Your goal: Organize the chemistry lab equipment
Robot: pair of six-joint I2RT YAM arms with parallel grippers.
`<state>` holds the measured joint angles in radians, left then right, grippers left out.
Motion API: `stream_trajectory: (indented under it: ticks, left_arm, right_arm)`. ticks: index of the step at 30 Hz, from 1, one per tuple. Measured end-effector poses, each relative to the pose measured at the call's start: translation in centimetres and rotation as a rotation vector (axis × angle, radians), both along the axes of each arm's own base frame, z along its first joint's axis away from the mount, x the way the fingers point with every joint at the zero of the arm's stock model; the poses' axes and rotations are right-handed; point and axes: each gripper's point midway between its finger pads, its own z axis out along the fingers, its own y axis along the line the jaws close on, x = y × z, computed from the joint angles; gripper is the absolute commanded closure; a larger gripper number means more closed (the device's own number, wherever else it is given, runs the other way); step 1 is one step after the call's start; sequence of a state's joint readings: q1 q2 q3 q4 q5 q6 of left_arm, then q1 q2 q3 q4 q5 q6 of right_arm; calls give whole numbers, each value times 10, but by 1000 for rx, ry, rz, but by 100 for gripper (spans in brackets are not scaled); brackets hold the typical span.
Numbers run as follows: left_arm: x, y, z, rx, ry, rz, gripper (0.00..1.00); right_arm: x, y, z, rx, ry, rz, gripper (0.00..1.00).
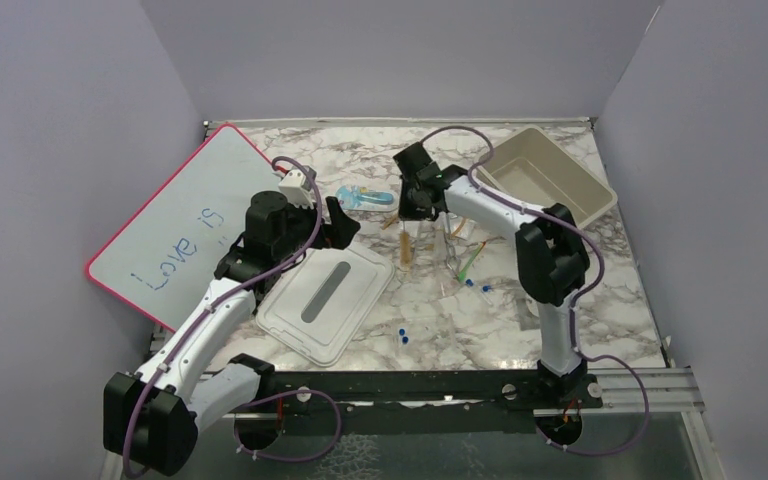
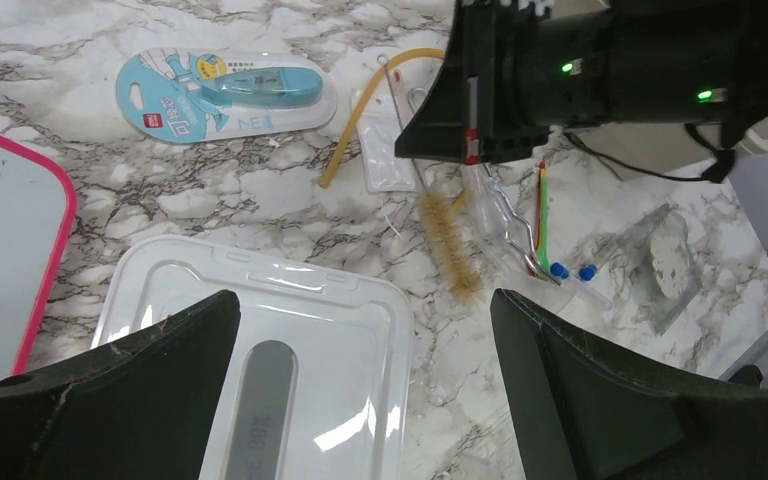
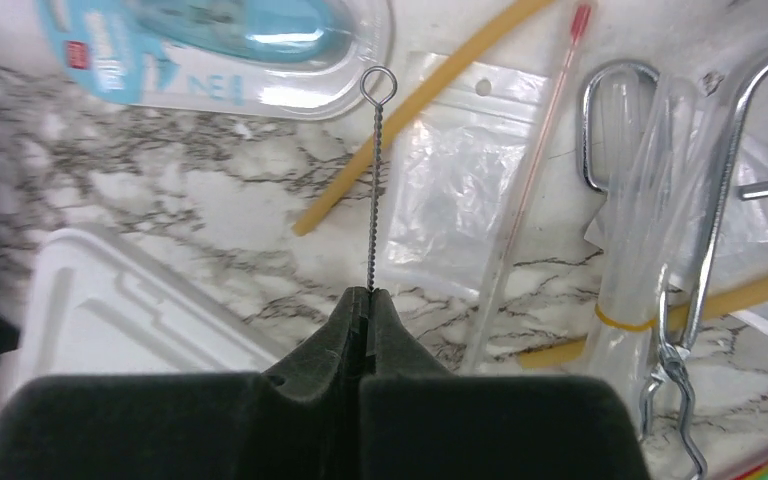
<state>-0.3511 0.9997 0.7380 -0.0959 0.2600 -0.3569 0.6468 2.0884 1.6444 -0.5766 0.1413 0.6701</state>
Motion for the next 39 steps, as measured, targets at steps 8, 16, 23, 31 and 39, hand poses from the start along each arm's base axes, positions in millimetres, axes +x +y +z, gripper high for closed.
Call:
stream_trajectory:
  ticks: [8, 16, 23, 31, 39]
  left_arm:
    - [0, 1, 1, -1, -3, 4, 1]
    - [-1, 0, 2, -4, -6, -3, 1]
    - [-1, 0, 3, -6, -6, -7, 1]
    - [-2, -1, 3, -7, -5, -10, 1]
    - [-3, -3, 2, -6, -5, -17, 1]
  right_arm:
    - [20, -6, 137, 121, -279, 65, 99]
    - [82, -143, 248, 22, -593, -48, 99]
    - [93, -259, 247, -342, -728, -62, 99]
    - [69, -291, 130, -591, -530, 222, 99]
    - [65, -299, 117, -634, -492, 328, 99]
